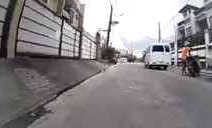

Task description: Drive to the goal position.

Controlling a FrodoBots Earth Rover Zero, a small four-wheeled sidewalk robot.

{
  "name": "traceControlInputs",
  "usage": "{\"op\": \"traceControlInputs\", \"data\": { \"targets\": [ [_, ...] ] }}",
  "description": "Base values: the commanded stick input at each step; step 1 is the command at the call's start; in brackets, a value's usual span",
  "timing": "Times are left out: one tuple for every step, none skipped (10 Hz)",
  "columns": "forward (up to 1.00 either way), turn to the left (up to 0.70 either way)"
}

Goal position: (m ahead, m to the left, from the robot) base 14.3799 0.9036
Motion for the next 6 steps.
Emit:
{"op": "traceControlInputs", "data": {
  "targets": [
    [1.0, 0.0],
    [1.0, 0.0],
    [1.0, 0.0],
    [1.0, 0.0],
    [0.09, 0.0],
    [0.0, 0.0]
  ]
}}
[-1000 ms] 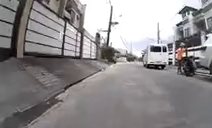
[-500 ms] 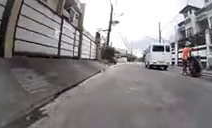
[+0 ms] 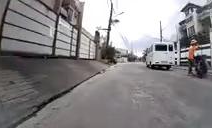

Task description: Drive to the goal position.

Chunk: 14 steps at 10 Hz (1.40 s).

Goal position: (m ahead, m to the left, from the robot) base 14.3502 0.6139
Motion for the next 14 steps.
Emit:
{"op": "traceControlInputs", "data": {
  "targets": [
    [0.0, 0.0],
    [0.0, 0.0],
    [0.0, 0.0],
    [0.0, 0.0],
    [0.0, 0.0],
    [0.0, 0.0],
    [0.0, 0.0],
    [0.0, 0.0],
    [0.5, 0.0],
    [1.0, 0.0],
    [1.0, 0.0],
    [1.0, -0.04],
    [1.0, -0.24],
    [1.0, -0.32]
  ]
}}
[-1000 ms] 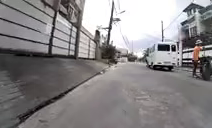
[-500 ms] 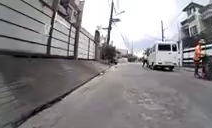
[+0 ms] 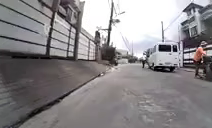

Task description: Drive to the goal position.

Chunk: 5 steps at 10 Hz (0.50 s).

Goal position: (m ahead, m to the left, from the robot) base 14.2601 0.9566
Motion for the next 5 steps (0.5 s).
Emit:
{"op": "traceControlInputs", "data": {
  "targets": [
    [1.0, -0.1],
    [1.0, 0.0],
    [1.0, -0.21],
    [1.0, -0.4],
    [1.0, -0.04]
  ]
}}
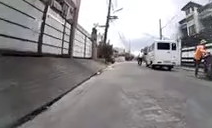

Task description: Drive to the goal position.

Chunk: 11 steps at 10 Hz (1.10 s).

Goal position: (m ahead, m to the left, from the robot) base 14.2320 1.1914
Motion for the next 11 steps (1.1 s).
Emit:
{"op": "traceControlInputs", "data": {
  "targets": [
    [1.0, -0.06],
    [1.0, -0.36],
    [1.0, -0.12],
    [1.0, 0.0],
    [1.0, 0.0],
    [1.0, 0.0],
    [1.0, 0.0],
    [1.0, 0.0],
    [1.0, 0.0],
    [1.0, 0.0],
    [1.0, 0.0]
  ]
}}
